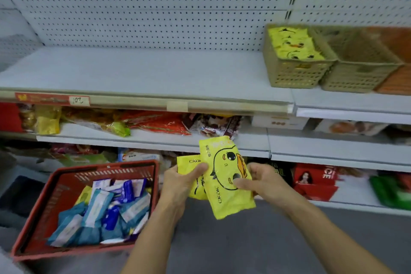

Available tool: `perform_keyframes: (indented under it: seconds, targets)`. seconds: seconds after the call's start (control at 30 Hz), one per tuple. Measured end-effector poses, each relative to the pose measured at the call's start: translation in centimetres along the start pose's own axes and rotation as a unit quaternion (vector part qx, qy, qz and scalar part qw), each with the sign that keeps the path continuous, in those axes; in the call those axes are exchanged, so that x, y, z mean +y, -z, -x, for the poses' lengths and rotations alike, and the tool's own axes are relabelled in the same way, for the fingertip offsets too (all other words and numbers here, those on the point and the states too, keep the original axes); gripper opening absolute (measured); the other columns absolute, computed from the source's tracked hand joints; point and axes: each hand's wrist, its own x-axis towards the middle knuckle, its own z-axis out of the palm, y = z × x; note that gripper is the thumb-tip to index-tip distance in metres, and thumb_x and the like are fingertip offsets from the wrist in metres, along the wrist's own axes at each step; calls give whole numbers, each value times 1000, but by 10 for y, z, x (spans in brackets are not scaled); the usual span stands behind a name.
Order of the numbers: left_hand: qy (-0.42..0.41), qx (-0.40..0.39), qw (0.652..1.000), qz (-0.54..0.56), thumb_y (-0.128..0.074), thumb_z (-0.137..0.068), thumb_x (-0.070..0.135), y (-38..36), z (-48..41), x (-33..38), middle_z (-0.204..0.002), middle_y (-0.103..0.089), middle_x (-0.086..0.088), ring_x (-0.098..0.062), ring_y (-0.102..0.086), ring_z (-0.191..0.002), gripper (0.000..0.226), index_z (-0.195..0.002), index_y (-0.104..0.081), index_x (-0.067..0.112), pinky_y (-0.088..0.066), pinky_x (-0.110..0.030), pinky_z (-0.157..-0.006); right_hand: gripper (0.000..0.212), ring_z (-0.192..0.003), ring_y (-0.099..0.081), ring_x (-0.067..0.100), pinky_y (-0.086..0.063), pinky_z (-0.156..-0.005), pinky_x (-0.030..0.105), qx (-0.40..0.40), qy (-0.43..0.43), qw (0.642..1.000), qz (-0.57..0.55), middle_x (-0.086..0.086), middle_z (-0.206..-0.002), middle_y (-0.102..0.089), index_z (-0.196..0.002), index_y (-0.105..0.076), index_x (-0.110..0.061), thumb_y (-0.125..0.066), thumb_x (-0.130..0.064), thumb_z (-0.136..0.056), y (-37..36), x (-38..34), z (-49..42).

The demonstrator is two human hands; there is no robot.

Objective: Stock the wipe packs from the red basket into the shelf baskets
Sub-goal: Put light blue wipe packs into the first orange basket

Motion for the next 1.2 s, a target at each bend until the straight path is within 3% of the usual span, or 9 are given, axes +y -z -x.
perform_keyframes:
  seconds: [0.13, 0.2, 0.33, 0.53, 0.8, 0.9, 1.0, 1.1, 1.2]
  targets:
    - [-30, -69, 996, -46, -80, -75, 13, -66, 15, 19, -78, -77, -4, -13, -71, -62, 21, -91, -72, 3, -53, -25, -50, 31, -90, -72, 22, -57, -83, 40, 38, -11, 999, 13, 4, -97, -75, -104, -65, -13, -70, -35, -83, 56, -24, 18]
    - [-41, -95, 993, -57, -80, -76, 13, -92, 17, 34, -82, -77, -7, -15, -72, -64, 22, -93, -72, 2, -53, -25, -50, 37, -88, -72, 25, -56, -81, 42, 88, -6, 996, 3, 6, -93, -75, -100, -69, -11, -65, -44, -84, 79, -37, 21]
    - [-62, -141, 985, -74, -79, -77, 19, -137, 8, 65, -87, -76, -10, -21, -72, -68, 23, -95, -73, 6, -54, -30, -53, 24, -79, -73, 21, -55, -62, 27, 102, 30, 994, -35, 5, -89, -76, -100, -71, -11, -68, -31, -85, 122, -68, 24]
    - [-119, -117, 986, -25, -69, -88, 20, -201, -43, 108, -95, -76, -13, -29, -73, -84, 17, -98, -72, 6, -59, -44, -77, 17, -49, -54, 17, -35, -40, 25, 191, 90, 967, -143, 5, -66, -63, -88, -64, -8, -66, -25, -86, 196, -103, -5]
    - [-166, -109, 980, 15, -68, -89, 18, -273, -132, 180, -94, -76, -12, -34, -72, -89, 14, -100, -70, 9, -57, -49, -82, 12, -50, -54, 14, -33, -38, 21, 265, 134, 932, -208, -1, -64, -64, -90, -62, -15, -67, -25, -85, 291, -158, -76]
    - [-172, -103, 979, 26, -69, -88, 20, -295, -162, 206, -93, -76, -10, -32, -72, -89, 14, -99, -69, 11, -57, -48, -83, 9, -48, -56, 11, -39, -35, 20, 371, 167, 877, -256, -5, -63, -68, -90, -63, -18, -68, -24, -86, 328, -181, -104]
    - [-176, -92, 979, 41, -69, -88, 18, -314, -185, 224, -89, -76, -7, -28, -73, -84, 7, -93, -69, 13, -58, -45, -81, 27, -42, -60, 14, -44, -36, 21, 438, 164, 833, -297, 8, -75, -70, -113, -56, -5, -62, -20, -92, 369, -196, -138]
    - [-164, -79, 982, 54, -69, -89, 19, -329, -201, 230, -85, -76, -4, -20, -73, -74, 5, -91, -68, 14, -59, -39, -73, 52, -40, -61, 14, -44, -35, 21, 460, 117, 829, -295, 23, -101, -65, -138, -35, 4, -56, -14, -94, 403, -202, -172]
    - [-146, -69, 985, 65, -69, -89, 21, -343, -213, 235, -85, -76, -4, -17, -73, -70, 10, -95, -67, 14, -57, -31, -58, 44, -49, -56, 19, -45, -38, 24, 454, 71, 849, -261, 14, -85, -57, -134, -37, 6, -53, -7, -95, 423, -209, -205]
